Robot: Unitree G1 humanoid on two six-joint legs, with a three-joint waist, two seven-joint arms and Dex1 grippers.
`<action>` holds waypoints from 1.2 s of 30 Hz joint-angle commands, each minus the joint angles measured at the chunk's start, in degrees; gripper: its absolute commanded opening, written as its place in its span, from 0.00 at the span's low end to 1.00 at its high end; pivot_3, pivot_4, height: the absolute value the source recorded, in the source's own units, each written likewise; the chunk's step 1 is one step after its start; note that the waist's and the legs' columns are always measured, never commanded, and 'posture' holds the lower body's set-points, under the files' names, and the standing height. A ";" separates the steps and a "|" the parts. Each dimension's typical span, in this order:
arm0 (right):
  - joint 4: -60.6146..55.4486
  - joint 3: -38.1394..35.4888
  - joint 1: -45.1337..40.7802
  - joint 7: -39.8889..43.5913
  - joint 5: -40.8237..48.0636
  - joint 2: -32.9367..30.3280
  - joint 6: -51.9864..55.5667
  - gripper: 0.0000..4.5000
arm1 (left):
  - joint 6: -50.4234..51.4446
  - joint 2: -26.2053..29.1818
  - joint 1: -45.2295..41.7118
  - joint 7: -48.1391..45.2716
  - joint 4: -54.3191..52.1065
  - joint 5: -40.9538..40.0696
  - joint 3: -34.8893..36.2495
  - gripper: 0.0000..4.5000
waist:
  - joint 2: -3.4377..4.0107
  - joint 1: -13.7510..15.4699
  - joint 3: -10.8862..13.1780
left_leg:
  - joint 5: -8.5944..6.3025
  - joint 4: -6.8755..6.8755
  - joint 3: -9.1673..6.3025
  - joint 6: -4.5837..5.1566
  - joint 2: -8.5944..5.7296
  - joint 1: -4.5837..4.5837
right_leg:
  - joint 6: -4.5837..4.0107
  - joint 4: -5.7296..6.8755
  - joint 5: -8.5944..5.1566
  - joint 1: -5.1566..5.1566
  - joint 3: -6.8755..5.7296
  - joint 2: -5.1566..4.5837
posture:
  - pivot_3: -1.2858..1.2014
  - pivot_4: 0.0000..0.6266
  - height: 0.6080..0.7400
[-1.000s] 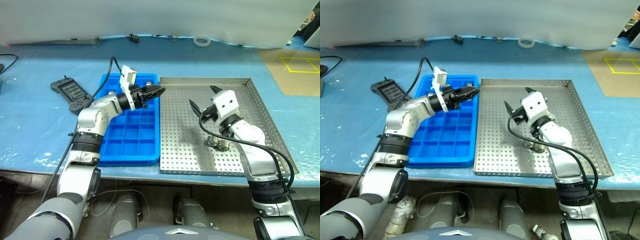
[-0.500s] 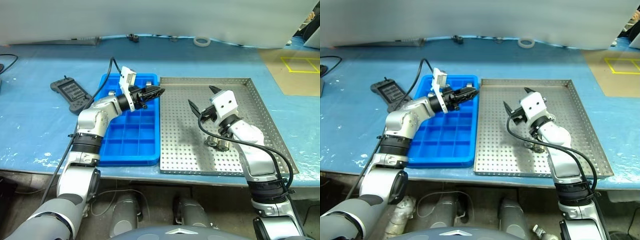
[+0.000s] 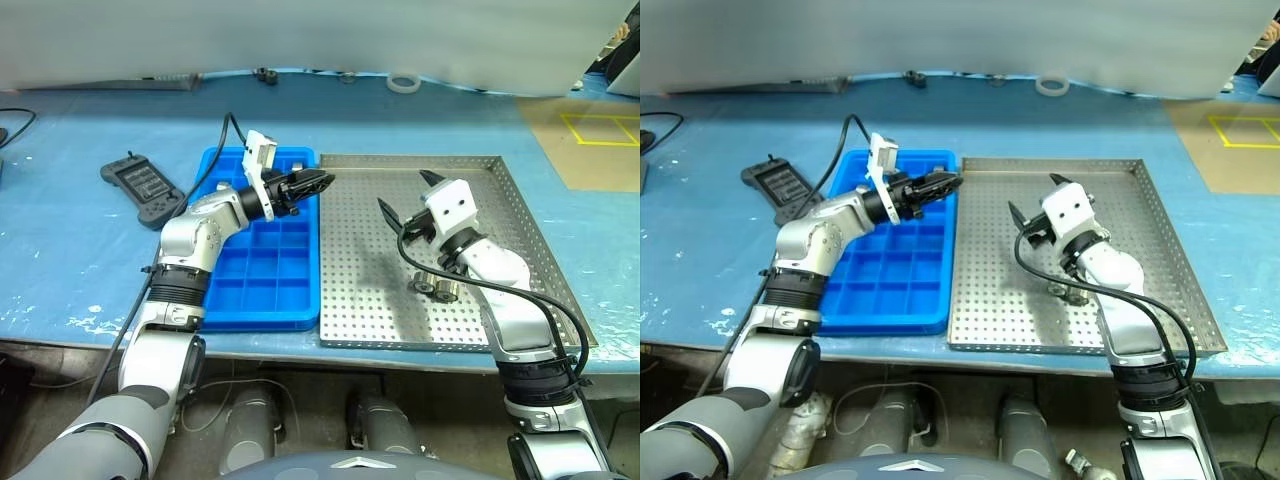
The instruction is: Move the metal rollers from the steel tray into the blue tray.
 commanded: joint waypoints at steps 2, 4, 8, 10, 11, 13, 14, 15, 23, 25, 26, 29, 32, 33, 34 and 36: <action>-1.08 -1.36 -1.23 0.15 0.39 -0.78 -0.71 1.00 | -1.21 -0.09 -0.62 0.20 -1.47 -0.84 1.41 0.37 | 0.00 0.02 0.00 | 0.00 0.00 0.00 0.00 0.00 0.00 | 0.00 0.00 0.00 0.00 0.00 0.00 | 0.45 0.24 1.00; -0.91 -1.42 -1.38 0.26 0.52 -0.96 -0.71 1.00 | -1.26 -0.04 -0.48 0.19 -1.46 -0.87 1.57 0.37 | 0.00 0.02 0.00 | 0.00 0.00 0.00 0.00 0.00 0.00 | 0.00 0.00 0.00 0.00 0.00 0.00 | 0.46 0.24 1.00; -0.86 -1.36 -1.32 0.43 0.58 -1.19 -0.76 1.00 | -1.27 0.10 -0.20 0.21 -1.65 -0.81 1.83 0.37 | 0.00 0.04 0.00 | 0.01 0.00 0.00 0.02 0.00 0.00 | 0.00 0.00 0.00 0.00 0.00 0.00 | 0.46 0.24 1.00; -0.79 -1.28 -1.38 0.53 0.56 -1.31 -0.81 1.00 | -1.27 0.24 -0.09 0.22 -1.73 -0.78 1.99 0.37 | 0.00 0.04 0.00 | 0.02 0.00 0.00 0.04 0.00 0.00 | 0.00 0.00 0.00 0.00 0.00 0.00 | 0.46 0.24 1.00; -0.69 -1.31 -1.46 0.59 0.55 -1.40 -0.83 1.00 | -1.23 0.34 -0.04 0.21 -1.80 -0.78 2.06 0.37 | 0.00 0.04 0.00 | 0.02 0.00 0.00 0.04 0.00 0.00 | 0.00 0.00 0.00 0.00 0.00 0.00 | 0.46 0.24 1.00; -0.42 -1.47 -1.64 0.78 0.59 -1.60 -0.95 1.00 | -1.26 0.52 -0.07 0.17 -1.77 -0.72 2.16 0.37 | 0.00 0.05 0.00 | 0.01 0.00 0.00 0.02 0.00 0.00 | 0.00 0.00 0.00 0.00 0.00 0.00 | 0.46 0.24 1.00; -0.26 -1.58 -1.73 0.86 0.62 -1.74 -1.02 1.00 | -1.24 0.64 -0.11 0.12 -1.75 -0.74 2.24 0.37 | 0.00 0.05 0.00 | 0.01 0.00 0.00 0.02 0.00 0.00 | 0.00 0.00 0.00 0.00 0.00 0.00 | 0.46 0.24 1.00; -0.16 -1.67 -1.82 0.94 0.64 -1.87 -1.06 1.00 | -1.19 0.83 -0.14 0.03 -1.78 -0.81 2.36 0.37 | 0.00 0.05 0.00 | 0.01 0.00 0.00 0.01 0.00 0.00 | 0.00 0.00 0.00 0.00 0.00 0.00 | 0.46 0.24 1.00; 0.24 -1.38 -2.32 2.09 0.73 -2.46 -1.14 1.00 | -1.32 -0.01 0.32 0.57 -3.68 -1.05 2.04 0.37 | 0.00 0.15 0.00 | 0.03 0.00 0.00 0.05 0.00 0.00 | 0.00 0.00 0.00 0.00 0.00 0.00 | 0.47 0.24 1.00; 0.36 -1.46 -2.72 2.44 0.68 -2.86 -1.06 1.00 | -0.97 -0.96 0.82 0.58 -5.46 -1.76 1.72 0.37 | 0.00 0.25 0.00 | 0.03 0.00 0.00 0.05 0.00 -0.01 | 0.00 -0.01 0.00 0.01 0.00 0.00 | 0.47 0.24 1.00; 0.53 -1.75 -3.11 2.59 0.75 -3.18 -1.00 1.00 | -0.87 -1.43 1.05 0.57 -6.09 -2.08 1.64 0.37 | 0.00 0.30 0.00 | 0.03 0.00 0.00 0.05 0.00 -0.01 | 0.00 -0.01 0.00 0.01 0.00 0.00 | 0.46 0.24 1.00; 1.12 -2.97 -3.82 2.64 0.80 -4.18 -0.95 1.00 | -1.07 -1.87 0.99 0.51 -5.66 -1.60 1.25 0.37 | 0.00 0.30 0.00 | 0.03 0.01 0.00 0.06 0.00 -0.01 | 0.00 0.00 0.00 0.01 0.00 0.00 | 0.46 0.24 1.00; 0.97 -3.88 -2.73 2.35 0.64 -4.79 -1.31 1.00 | -3.15 -2.57 -2.46 -0.66 -2.86 -0.14 -0.20 0.37 | 0.00 0.27 0.00 | 0.03 0.01 0.00 0.05 0.00 0.02 | 0.00 0.00 0.00 0.03 0.00 0.00 | 0.44 0.24 1.00; 0.55 -4.21 -2.06 1.97 0.44 -4.78 -1.33 1.00 | -3.91 -3.60 -4.71 -0.36 -1.24 0.07 -0.30 0.37 | -0.01 0.47 0.01 | 0.03 0.01 0.00 0.06 0.00 0.01 | 0.00 0.00 0.00 0.03 0.00 0.00 | 0.44 0.24 1.00; -0.03 -4.58 -1.38 1.48 0.33 -4.65 -1.18 1.00 | -4.34 -4.58 -6.51 0.00 0.12 0.10 -0.23 0.37 | -0.03 0.61 0.02 | 0.05 0.02 0.00 0.09 0.00 0.00 | 0.00 0.00 0.00 0.03 -0.01 0.00 | 0.43 0.24 1.00; -1.51 -5.74 0.38 0.17 0.19 -4.36 -0.65 1.00 | -3.56 -5.18 -7.02 -1.16 0.21 -0.23 -0.94 0.37 | -0.03 0.65 0.02 | 0.05 0.06 0.00 0.13 -0.01 -0.03 | 0.00 -0.01 0.00 0.02 0.00 -0.01 | 0.42 0.24 1.00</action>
